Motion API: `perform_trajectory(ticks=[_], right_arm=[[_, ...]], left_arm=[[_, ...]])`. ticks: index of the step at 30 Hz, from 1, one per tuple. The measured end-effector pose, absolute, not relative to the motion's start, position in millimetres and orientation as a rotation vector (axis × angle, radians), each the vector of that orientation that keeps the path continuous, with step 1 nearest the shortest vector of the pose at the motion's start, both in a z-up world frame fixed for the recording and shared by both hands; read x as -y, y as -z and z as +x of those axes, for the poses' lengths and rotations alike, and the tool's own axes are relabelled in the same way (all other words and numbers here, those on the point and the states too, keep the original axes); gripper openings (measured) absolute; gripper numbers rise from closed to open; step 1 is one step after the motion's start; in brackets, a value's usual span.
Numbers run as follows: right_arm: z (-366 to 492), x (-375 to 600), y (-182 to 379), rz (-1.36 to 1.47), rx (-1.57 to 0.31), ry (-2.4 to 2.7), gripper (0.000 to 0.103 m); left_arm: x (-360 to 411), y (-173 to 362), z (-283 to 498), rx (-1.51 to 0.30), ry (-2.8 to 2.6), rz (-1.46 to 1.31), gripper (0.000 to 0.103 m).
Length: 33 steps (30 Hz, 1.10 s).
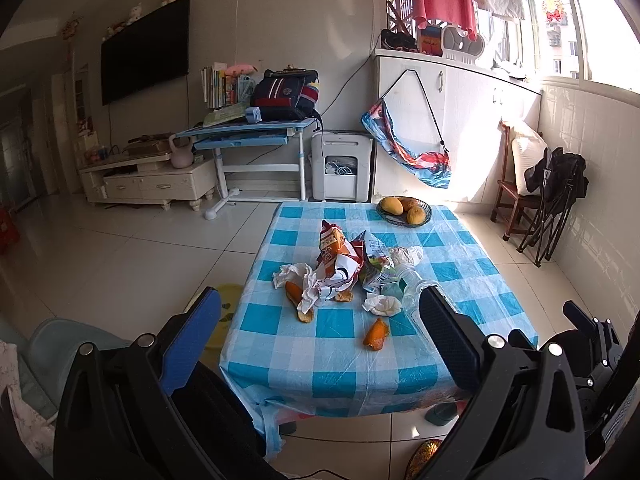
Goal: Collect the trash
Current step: 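Grasp the white tissue with the left tool while the right tool reaches the clear bottle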
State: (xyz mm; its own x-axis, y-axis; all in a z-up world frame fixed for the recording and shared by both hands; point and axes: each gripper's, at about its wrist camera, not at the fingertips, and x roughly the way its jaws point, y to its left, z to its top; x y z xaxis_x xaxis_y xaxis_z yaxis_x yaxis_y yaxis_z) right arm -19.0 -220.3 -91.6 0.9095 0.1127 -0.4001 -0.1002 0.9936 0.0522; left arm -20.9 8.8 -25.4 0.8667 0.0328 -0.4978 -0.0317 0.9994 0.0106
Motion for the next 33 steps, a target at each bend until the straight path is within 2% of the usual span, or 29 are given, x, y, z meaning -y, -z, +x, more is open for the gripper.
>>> perform_trajectory(ticks=[15, 33], right_arm=[[39.0, 194.1, 102.6, -0.070, -0.578, -0.235, 0.097], [73.4, 196.0, 131.0, 0.032, -0.711, -0.224, 0.097]], left_arm=[[-82.6, 57.1, 25.2, -0.646, -0.157, -0.104, 0.096], [-43.4, 115.2, 113.4, -0.793, -0.058, -0.015, 0.096]])
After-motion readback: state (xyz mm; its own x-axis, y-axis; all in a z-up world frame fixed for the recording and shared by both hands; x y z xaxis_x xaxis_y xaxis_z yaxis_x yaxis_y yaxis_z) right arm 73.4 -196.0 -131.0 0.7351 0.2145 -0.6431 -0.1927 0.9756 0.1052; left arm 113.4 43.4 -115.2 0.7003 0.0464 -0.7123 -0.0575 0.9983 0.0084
